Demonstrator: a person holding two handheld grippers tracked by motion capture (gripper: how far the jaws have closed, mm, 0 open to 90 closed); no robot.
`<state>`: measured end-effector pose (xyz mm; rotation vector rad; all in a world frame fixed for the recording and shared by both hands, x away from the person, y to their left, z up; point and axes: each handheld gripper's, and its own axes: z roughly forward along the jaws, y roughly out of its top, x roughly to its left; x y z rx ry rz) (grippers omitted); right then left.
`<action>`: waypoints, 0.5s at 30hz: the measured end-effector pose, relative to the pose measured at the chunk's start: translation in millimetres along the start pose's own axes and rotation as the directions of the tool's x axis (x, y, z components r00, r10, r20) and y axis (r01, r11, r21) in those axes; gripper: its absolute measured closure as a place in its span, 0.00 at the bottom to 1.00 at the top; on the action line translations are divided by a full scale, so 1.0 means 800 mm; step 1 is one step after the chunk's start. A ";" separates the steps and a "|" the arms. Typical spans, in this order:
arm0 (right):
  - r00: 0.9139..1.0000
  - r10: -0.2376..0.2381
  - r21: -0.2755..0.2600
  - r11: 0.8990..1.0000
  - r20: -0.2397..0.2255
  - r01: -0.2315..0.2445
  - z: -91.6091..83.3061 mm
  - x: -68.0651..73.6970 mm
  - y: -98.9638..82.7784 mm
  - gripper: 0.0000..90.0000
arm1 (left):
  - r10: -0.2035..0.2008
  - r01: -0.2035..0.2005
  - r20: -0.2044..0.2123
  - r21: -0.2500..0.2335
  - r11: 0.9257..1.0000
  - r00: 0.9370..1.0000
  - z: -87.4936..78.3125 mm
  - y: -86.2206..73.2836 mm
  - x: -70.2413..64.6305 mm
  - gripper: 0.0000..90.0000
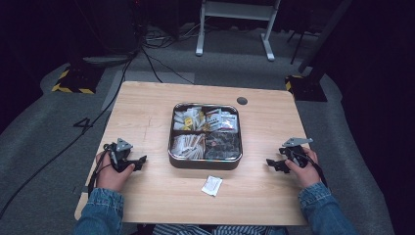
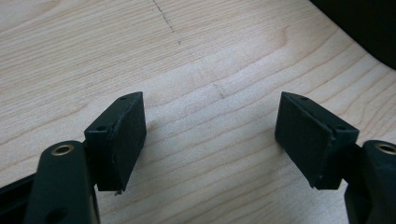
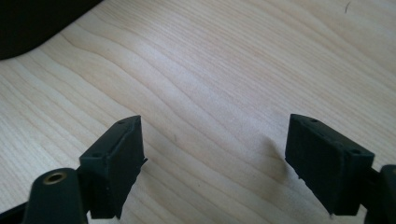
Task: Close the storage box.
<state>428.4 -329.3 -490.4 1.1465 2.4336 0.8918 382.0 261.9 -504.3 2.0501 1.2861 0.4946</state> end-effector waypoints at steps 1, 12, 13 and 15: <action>1.000 0.003 0.002 1.000 -0.001 -0.003 0.001 0.000 -0.001 0.22 | 0.000 0.000 0.000 0.000 1.000 1.000 0.000 0.000 0.000 0.28; 0.998 0.047 -0.113 0.993 0.039 -0.042 0.010 0.003 -0.015 0.14 | 0.001 -0.001 0.000 -0.001 1.000 1.000 0.000 0.000 0.000 0.28; 0.998 0.050 -0.114 0.992 0.041 -0.045 0.010 0.003 -0.016 0.14 | 0.001 -0.001 0.001 -0.001 1.000 1.000 0.001 0.000 0.000 0.28; 0.998 0.047 -0.114 0.993 0.036 -0.042 0.009 0.002 -0.018 0.14 | 0.001 -0.001 0.001 -0.001 1.000 1.000 0.001 0.000 0.000 0.28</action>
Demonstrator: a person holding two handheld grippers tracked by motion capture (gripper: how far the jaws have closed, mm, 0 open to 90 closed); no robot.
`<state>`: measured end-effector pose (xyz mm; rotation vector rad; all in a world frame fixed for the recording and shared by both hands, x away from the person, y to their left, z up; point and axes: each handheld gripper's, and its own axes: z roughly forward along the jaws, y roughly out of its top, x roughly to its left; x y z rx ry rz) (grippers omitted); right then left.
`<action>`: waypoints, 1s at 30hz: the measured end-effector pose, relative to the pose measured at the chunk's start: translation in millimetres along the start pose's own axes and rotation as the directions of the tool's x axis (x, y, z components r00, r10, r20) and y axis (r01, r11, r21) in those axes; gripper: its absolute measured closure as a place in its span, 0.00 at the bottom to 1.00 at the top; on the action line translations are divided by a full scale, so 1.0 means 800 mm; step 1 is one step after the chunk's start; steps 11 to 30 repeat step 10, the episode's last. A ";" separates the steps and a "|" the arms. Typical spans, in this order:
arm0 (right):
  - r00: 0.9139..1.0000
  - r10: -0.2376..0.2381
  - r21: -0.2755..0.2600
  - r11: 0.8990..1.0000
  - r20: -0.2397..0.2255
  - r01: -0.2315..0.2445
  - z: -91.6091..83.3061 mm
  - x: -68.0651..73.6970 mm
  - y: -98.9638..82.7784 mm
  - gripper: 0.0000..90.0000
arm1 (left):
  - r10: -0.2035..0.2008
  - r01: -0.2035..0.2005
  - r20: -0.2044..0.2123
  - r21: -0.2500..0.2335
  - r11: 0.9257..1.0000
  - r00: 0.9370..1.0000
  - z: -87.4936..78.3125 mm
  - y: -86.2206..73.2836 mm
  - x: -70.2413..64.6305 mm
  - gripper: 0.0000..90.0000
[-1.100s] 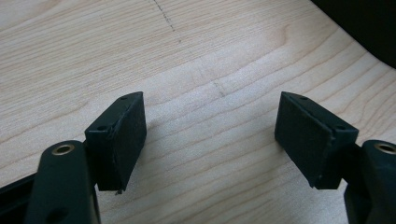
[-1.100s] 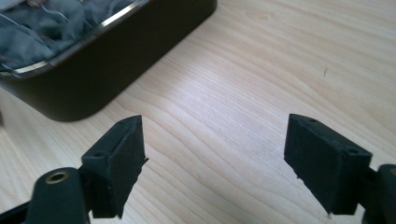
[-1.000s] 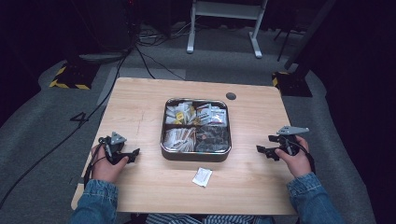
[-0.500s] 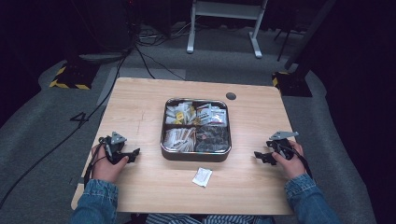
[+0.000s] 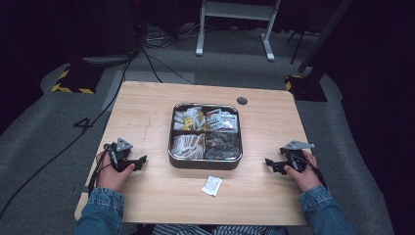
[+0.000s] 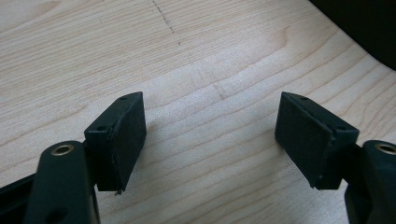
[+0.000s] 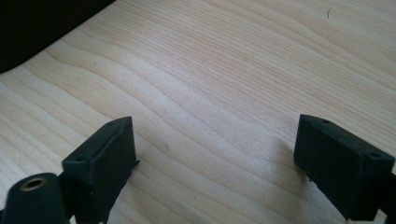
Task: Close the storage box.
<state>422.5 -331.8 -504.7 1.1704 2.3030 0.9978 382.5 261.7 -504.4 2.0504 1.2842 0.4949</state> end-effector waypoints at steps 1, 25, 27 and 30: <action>1.000 -0.001 0.000 1.000 -0.001 0.001 0.000 0.000 0.000 0.14 | 0.000 0.000 0.000 0.001 1.000 1.000 0.000 0.000 0.000 0.28; 1.000 -0.002 0.000 1.000 0.000 0.002 0.000 0.000 0.000 0.14 | 0.000 0.000 0.000 0.001 1.000 1.000 0.000 0.000 0.000 0.28; 1.000 -0.002 0.000 1.000 0.000 0.002 0.000 0.000 0.000 0.14 | 0.000 0.000 0.000 0.001 1.000 1.000 0.000 0.000 0.000 0.28; 1.000 -0.002 0.000 1.000 0.000 0.002 0.000 0.000 0.000 0.14 | 0.000 0.000 0.000 0.001 1.000 1.000 0.000 0.000 0.000 0.28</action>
